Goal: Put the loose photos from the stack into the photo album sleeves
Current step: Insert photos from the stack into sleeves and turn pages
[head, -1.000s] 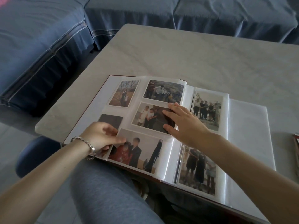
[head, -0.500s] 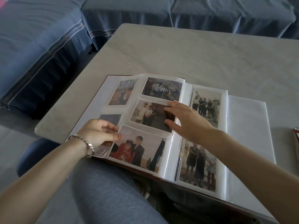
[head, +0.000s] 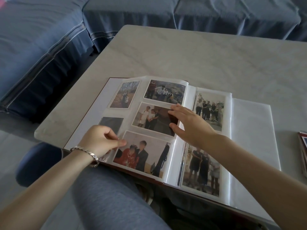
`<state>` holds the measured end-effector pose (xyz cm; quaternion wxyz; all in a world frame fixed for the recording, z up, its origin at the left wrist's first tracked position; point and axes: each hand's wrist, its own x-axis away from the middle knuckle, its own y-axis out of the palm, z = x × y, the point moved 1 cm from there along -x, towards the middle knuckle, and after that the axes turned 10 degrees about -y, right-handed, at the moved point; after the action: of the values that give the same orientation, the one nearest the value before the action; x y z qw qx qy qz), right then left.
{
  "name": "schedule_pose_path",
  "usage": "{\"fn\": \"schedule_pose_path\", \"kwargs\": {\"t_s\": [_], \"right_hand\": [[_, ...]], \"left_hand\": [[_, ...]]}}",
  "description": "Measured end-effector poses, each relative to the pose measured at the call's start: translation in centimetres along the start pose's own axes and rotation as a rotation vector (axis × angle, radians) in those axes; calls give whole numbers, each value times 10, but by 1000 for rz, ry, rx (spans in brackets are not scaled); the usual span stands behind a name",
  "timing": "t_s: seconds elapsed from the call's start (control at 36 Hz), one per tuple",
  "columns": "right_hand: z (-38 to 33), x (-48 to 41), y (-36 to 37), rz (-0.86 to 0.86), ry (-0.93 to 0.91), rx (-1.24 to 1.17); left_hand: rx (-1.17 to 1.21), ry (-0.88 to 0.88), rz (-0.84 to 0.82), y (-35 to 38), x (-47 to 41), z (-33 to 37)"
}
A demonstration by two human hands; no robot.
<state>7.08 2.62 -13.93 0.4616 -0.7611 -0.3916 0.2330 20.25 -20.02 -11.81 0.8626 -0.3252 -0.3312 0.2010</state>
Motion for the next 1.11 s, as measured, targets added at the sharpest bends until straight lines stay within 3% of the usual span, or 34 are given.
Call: {"fn": "schedule_pose_path", "kwargs": {"t_s": [0.31,1.11], "right_hand": [[0,0,3,30,-5,-6],[3,-1,4,44,-8,6]], "left_hand": [[-62,170,188,5,14,2],[-112,462,318,2,22,3]]}}
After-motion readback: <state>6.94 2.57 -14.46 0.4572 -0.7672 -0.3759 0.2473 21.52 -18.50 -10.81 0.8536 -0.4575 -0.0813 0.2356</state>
